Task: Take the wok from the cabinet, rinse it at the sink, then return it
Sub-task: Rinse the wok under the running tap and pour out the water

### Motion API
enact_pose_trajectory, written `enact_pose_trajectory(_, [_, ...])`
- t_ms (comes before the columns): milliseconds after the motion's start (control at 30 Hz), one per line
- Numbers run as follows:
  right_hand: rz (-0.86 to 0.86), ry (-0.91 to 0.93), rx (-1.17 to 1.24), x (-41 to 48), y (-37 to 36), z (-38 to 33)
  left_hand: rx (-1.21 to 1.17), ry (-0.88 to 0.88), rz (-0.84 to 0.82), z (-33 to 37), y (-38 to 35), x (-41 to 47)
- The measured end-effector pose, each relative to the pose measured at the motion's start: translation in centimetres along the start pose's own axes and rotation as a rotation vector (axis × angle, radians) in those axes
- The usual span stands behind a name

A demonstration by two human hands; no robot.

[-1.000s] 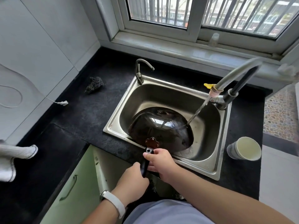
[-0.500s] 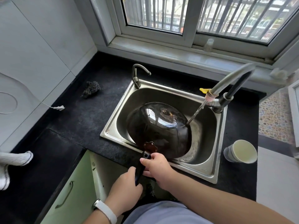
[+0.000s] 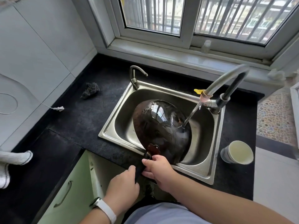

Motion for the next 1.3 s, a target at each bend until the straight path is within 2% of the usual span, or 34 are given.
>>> enact_pose_trajectory(200, [-0.029, -0.002, 0.007, -0.5, 0.5, -0.6, 0.102, 0.033, 0.046, 1.0, 0.4, -0.4])
enact_pose_trajectory(467, [-0.046, 0.026, 0.045, -0.1, -0.1, -1.8, 0.274, 0.073, 0.219, 1.9, 1.9, -0.4])
enact_pose_trajectory(700, [0.025, 0.047, -0.07, 1.4, -1.5, -3.2, 0.361, -0.033, 0.371, 3.0, 4.6, 0.7])
enact_pose_trajectory(767, [0.043, 0.039, -0.065, 1.9, -1.9, -3.5, 0.379, -0.044, 0.377, 3.0, 4.9, 1.2])
enact_pose_trajectory(867, [0.044, 0.013, -0.029, 2.4, -2.1, -3.6, 0.39, -0.057, 0.289, 2.8, 4.9, 1.7])
enact_pose_trajectory(933, [0.038, 0.002, -0.009, 2.5, -1.9, -3.5, 0.281, 0.048, 0.192, 1.9, 5.2, 2.1])
enact_pose_trajectory(967, [0.036, -0.006, 0.001, 2.5, -1.7, -3.4, 0.144, 0.084, 0.086, 1.5, 4.8, 2.3])
enact_pose_trajectory(1033, [0.019, -0.03, 0.036, 2.4, -1.4, -3.4, -0.235, 0.142, -0.182, 1.3, 3.3, 2.8])
enact_pose_trajectory(1100, [-0.006, -0.057, 0.078, 2.3, -1.2, -3.5, -0.57, 0.2, -0.32, 1.4, 2.5, 2.8])
enact_pose_trajectory(1200, [-0.012, -0.076, 0.106, 2.4, -0.6, -3.8, -0.873, 0.275, -0.345, 1.9, 2.0, 2.5])
enact_pose_trajectory(1300, [-0.006, -0.09, 0.081, 2.7, 0.0, -3.7, -0.961, 0.275, -0.296, 2.3, 1.2, 2.5])
Point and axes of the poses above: each hand's wrist, its own x-axis towards the middle knuckle, its own y-axis out of the back of the hand, z = x × y, the point moved 7 cm from there along x, towards the middle knuckle, and after that the axes turned 14 degrees about x, right-handed, at the moved point
